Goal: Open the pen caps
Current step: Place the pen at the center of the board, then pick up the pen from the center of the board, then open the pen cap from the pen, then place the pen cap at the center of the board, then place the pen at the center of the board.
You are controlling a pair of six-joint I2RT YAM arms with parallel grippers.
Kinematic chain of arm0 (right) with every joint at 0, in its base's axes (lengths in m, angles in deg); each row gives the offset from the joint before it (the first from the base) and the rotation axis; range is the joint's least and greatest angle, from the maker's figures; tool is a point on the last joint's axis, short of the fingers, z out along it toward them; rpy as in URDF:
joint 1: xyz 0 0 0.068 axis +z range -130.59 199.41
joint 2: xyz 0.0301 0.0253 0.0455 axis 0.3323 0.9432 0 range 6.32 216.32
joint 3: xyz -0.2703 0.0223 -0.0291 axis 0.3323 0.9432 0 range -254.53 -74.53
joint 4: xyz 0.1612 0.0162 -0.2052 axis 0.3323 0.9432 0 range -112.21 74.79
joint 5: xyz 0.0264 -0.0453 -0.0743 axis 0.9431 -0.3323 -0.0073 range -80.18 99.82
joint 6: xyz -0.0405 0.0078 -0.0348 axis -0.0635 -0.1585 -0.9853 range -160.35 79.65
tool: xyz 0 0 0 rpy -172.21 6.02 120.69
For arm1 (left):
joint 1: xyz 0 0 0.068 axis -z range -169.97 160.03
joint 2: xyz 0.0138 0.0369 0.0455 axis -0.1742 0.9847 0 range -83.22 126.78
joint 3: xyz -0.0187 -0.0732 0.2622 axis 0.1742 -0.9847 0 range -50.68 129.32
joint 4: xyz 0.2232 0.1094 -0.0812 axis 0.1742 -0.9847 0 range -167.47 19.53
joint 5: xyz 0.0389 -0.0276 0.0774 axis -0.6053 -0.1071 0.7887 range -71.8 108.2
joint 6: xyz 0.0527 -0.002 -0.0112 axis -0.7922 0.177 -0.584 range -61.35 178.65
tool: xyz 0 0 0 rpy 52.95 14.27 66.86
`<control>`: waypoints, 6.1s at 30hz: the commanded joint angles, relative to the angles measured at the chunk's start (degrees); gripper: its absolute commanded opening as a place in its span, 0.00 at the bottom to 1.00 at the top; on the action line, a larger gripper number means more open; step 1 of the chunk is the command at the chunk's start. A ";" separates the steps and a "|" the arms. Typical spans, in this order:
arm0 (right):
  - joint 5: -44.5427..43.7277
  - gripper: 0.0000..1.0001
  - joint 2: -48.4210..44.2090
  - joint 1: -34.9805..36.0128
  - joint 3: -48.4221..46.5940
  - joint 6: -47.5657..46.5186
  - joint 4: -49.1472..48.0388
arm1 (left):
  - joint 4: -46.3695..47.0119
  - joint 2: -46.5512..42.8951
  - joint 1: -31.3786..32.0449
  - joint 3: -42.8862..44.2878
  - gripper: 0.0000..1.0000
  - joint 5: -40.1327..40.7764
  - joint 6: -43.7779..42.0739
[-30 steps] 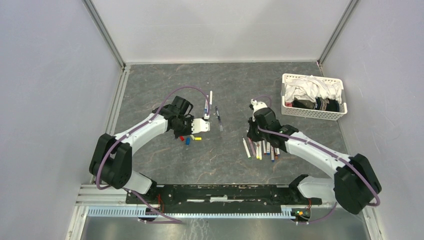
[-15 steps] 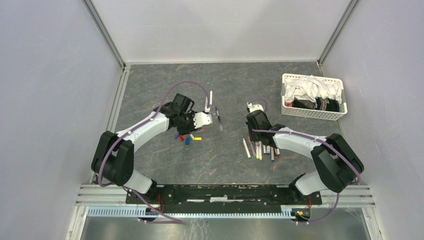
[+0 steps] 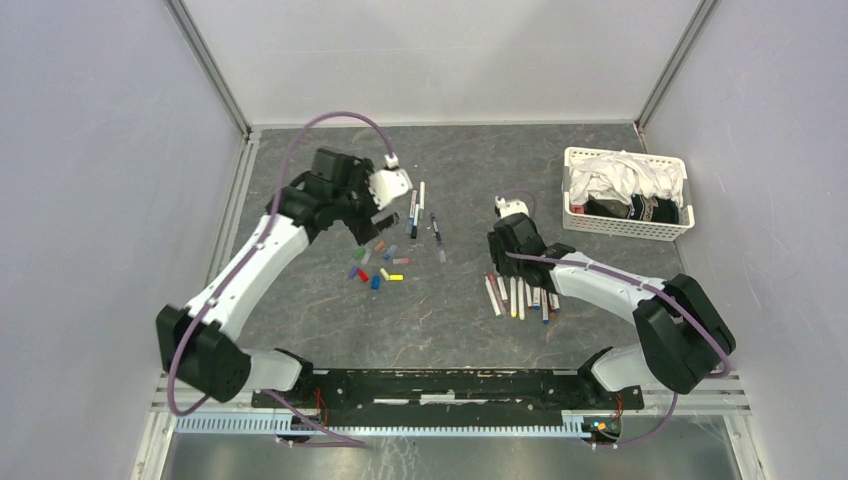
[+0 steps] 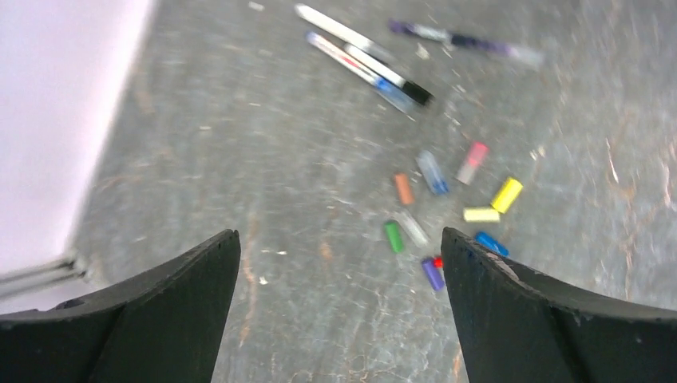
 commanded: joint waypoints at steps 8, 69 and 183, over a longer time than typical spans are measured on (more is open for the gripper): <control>6.68 0.53 18.02 4.79 -26.55 -3.73 -3.15 | 2.05 -14.24 -3.97 -2.94 1.00 5.44 13.69; -12.57 0.00 -1.55 24.21 -15.37 26.10 -37.68 | 11.43 -8.98 -3.47 -10.16 0.59 -34.27 35.66; 1.96 0.43 -1.28 -3.52 -5.70 2.62 3.56 | -13.46 8.73 -1.16 11.66 1.00 -4.69 13.62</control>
